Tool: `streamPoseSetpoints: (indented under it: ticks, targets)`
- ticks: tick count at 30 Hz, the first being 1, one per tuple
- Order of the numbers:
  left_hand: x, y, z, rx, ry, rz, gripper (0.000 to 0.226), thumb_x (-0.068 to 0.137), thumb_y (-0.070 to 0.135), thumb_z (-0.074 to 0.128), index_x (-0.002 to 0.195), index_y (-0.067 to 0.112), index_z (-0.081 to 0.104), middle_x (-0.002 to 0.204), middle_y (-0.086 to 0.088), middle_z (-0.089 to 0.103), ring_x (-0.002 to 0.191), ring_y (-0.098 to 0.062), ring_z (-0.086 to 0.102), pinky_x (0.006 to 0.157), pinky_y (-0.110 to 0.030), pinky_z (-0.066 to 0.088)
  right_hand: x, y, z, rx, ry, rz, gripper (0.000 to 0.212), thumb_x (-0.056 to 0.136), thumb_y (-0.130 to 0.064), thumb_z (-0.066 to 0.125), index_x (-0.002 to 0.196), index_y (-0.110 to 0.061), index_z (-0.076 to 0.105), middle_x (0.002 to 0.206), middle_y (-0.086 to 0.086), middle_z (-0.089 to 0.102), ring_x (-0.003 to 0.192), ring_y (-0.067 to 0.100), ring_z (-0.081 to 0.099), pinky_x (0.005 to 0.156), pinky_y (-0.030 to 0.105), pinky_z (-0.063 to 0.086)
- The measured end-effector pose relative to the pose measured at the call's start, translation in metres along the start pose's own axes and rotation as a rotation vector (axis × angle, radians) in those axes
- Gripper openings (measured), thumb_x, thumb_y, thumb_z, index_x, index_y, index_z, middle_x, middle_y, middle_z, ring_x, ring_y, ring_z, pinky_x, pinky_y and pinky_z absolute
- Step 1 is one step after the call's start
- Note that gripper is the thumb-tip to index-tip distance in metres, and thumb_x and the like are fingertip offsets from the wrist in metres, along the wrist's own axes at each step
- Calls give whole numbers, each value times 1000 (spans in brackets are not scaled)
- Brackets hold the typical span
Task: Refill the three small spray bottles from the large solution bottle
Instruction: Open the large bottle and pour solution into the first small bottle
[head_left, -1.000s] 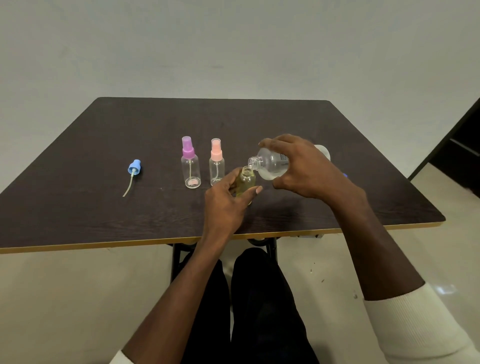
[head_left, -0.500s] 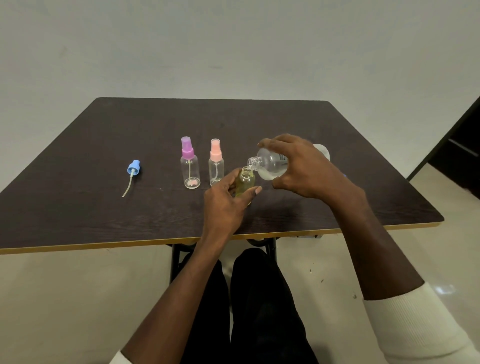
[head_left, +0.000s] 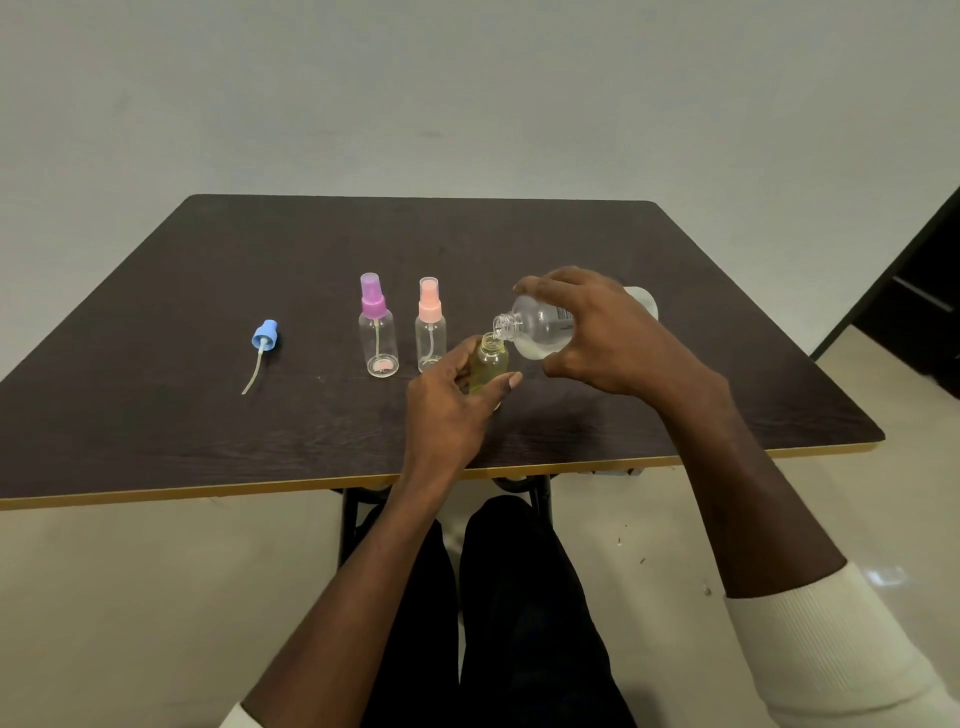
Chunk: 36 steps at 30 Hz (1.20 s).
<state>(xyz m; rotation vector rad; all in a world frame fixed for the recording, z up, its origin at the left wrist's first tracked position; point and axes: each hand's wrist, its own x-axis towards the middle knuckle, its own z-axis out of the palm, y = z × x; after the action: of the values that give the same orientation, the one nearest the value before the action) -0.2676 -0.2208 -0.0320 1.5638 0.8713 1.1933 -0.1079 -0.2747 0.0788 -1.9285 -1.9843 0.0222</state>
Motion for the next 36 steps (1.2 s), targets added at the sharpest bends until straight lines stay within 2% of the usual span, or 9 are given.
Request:
streamPoseSetpoints:
  ticks: [5,9,13,22,36]
  targets:
    - [-2,6,0,-7,-1,10,43,80,19,86,118,33,69,102,6,78,97,-13,74,92,-44,60,1,0,0,-7,-2,1,79,71,-21,81,142,-27,47,140,0,50,125,19,46,97,33,37]
    - [-2,6,0,-11,-1,23,41,81,18,86,118,28,71,101,5,78,96,-13,75,92,-43,60,0,0,0,-7,0,0,79,71,-21,81,142,-26,47,139,0,50,124,19,46,95,31,37]
    - [-2,5,0,-13,0,18,43,80,19,86,113,40,68,102,6,78,98,-13,74,93,-44,60,1,0,0,-5,-3,-3,79,71,-21,81,142,-25,47,138,0,51,123,18,46,95,31,37]
    - [-2,4,0,-34,-1,2,45,80,18,86,122,21,71,104,5,78,100,-13,74,95,-43,59,0,1,0,-13,-9,2,80,70,-21,81,142,-25,47,139,0,50,124,19,46,95,30,35]
    - [-2,5,1,-37,-5,-18,47,80,17,86,124,21,70,104,5,78,99,-12,74,94,-40,59,0,-2,-2,-23,-10,-1,79,71,-21,81,142,-25,47,139,0,50,125,19,46,94,29,34]
